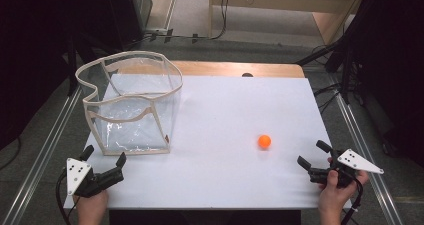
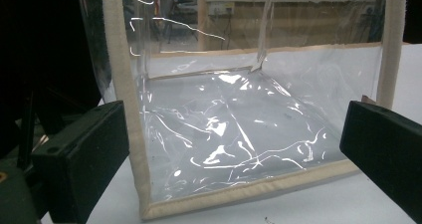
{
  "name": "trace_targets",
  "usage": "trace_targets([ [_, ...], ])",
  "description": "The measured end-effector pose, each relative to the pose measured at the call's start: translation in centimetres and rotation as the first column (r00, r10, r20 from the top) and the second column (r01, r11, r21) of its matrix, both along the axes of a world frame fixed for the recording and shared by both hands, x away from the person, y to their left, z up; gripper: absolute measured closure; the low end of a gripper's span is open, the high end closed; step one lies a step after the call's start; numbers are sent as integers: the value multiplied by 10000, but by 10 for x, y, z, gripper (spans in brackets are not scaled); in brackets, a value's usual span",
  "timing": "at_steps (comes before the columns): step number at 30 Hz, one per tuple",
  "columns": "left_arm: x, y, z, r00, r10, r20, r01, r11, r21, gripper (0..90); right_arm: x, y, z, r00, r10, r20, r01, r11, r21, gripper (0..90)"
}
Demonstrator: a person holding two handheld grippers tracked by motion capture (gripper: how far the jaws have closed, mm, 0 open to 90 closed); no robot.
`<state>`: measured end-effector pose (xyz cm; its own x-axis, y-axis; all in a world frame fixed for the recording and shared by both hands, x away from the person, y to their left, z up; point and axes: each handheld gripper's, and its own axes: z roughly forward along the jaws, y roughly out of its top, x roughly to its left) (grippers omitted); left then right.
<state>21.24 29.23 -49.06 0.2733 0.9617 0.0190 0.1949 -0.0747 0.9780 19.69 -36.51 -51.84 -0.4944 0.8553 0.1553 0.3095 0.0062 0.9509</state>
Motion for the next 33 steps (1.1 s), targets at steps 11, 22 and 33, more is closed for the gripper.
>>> trace_targets([
  [11,-4,-1,-1,9999,-21,125,20,9999,105,0,3,10,9,9992,396,-16,-396,9964,-755,3],
  [22,-4,-1,-1,9999,-51,139,49,9999,116,0,12,32,30,9926,1055,-597,-1139,9803,-1616,3],
  [33,-4,-2,-1,9999,-69,112,67,9998,175,0,35,48,47,9755,1602,-1509,-1889,9612,-2012,3],
])
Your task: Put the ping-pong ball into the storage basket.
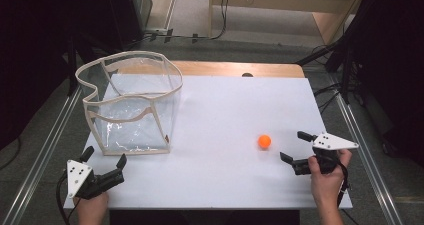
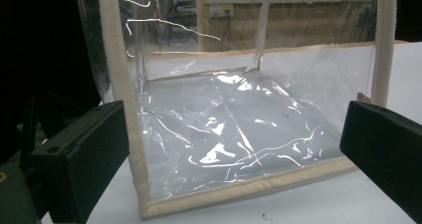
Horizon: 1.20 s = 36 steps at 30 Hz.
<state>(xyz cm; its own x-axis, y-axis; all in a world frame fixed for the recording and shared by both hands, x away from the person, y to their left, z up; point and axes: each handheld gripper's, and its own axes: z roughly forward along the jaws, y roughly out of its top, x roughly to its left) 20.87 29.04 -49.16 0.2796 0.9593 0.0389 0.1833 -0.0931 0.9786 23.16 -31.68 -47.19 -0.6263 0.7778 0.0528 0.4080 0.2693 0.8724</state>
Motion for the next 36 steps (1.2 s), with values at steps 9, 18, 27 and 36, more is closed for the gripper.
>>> trace_targets([
  [9,0,0,0,10000,-3,-24,3,10000,31,0,15,7,9,9982,201,-556,-217,9993,-289,3],
  [18,0,0,0,10000,-8,-38,8,10000,48,0,32,22,15,9923,481,-1141,-572,9953,-776,3],
  [27,0,0,0,10000,-27,-45,27,10000,73,0,44,30,16,9856,558,-1599,-706,9936,-884,3],
  [36,0,0,0,10000,-31,-50,32,10000,67,0,52,37,20,9781,662,-1972,-916,9882,-1226,3],
])
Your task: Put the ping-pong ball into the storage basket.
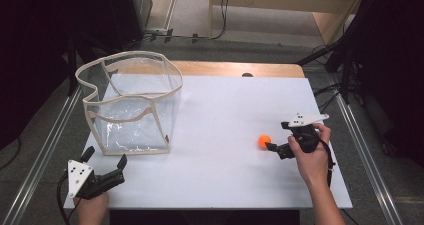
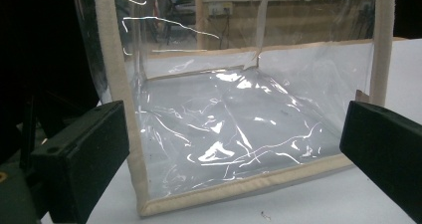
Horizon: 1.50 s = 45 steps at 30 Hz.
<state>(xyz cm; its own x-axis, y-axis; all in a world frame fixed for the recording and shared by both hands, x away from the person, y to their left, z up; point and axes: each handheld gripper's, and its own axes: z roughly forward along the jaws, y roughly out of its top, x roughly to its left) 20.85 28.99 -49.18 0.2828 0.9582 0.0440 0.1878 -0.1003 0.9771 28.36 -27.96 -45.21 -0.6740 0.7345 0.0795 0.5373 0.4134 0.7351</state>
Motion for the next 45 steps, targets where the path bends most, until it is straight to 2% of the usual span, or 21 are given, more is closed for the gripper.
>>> trace_targets([
  [7,0,0,0,10000,-29,12,29,10000,41,0,8,9,-1,9991,283,-322,-298,9985,-462,3],
  [15,0,0,0,10000,-42,2,42,10000,45,0,16,17,-3,9959,375,-825,-438,9962,-757,4],
  [18,0,-1,0,10000,-41,-12,41,10000,57,0,17,18,-4,9946,376,-962,-456,9956,-820,4],
  [24,0,-1,0,10000,-48,-16,48,10000,51,0,24,21,-9,9870,268,-1587,-449,9928,-1114,7],
  [29,0,-1,0,10000,-31,-19,31,10000,51,0,28,23,-11,9839,126,-1784,-361,9910,-1292,8],
  [31,0,-1,0,10000,-33,-18,33,10000,60,0,30,25,-12,9797,54,-2006,-355,9885,-1467,9],
  [33,0,-1,0,10000,-40,-21,40,10000,58,0,32,26,-13,9787,-107,-2048,-249,9851,-1702,71],
  [35,0,0,0,10000,-44,-19,44,10000,54,0,33,27,-13,9788,-149,-2044,-233,9828,-1834,78],
  [41,1,-1,0,10000,-52,-17,52,10000,42,0,37,30,-17,9709,-74,-2395,-459,9753,-2160,79],
  [43,1,0,0,10000,-57,-27,57,10000,39,0,37,31,-19,9695,-156,-2447,-431,9715,-2329,124],
  [45,1,0,0,10000,-56,-40,56,10000,28,0,38,32,-20,9665,-240,-2555,-418,9677,-2487,125],
])
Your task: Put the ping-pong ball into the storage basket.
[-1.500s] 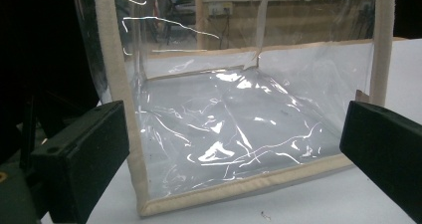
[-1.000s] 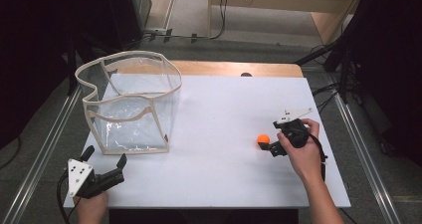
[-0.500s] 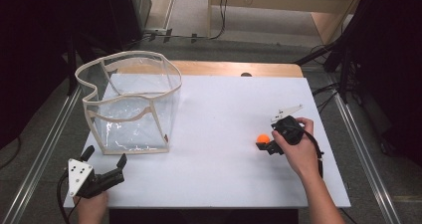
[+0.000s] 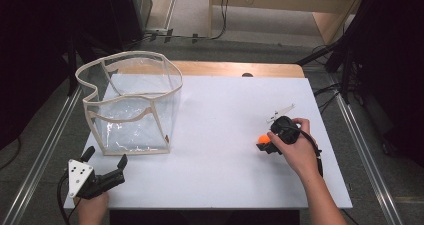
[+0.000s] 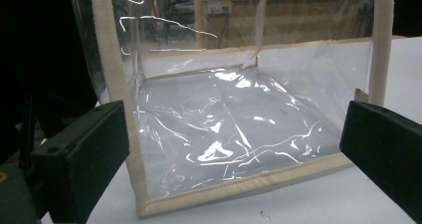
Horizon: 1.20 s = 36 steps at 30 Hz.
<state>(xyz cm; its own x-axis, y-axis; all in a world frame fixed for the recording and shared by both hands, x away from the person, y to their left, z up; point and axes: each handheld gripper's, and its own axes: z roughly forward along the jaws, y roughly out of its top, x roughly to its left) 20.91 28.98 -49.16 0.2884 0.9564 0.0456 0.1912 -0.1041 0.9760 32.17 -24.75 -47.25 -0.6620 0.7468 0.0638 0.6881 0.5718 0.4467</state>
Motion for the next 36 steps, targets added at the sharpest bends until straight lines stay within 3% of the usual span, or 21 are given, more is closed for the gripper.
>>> trace_targets([
  [3,0,0,0,10000,-3,0,3,10000,3,0,1,1,-2,9998,0,-178,-1,10000,-54,148],
  [10,0,0,0,10000,-5,-4,5,10000,0,0,4,4,-4,9988,-120,-480,112,9998,-184,313],
  [26,0,0,0,10000,-7,-3,7,10000,3,0,10,11,-10,9960,-166,-883,105,9976,-690,479],
  [32,0,0,0,10000,-7,0,7,10000,-21,0,11,12,-8,9956,-295,-884,230,9971,-732,483],
  [36,0,0,0,10000,-6,-3,6,10000,2,0,11,12,-5,9961,-162,-869,118,9986,-513,483],
])
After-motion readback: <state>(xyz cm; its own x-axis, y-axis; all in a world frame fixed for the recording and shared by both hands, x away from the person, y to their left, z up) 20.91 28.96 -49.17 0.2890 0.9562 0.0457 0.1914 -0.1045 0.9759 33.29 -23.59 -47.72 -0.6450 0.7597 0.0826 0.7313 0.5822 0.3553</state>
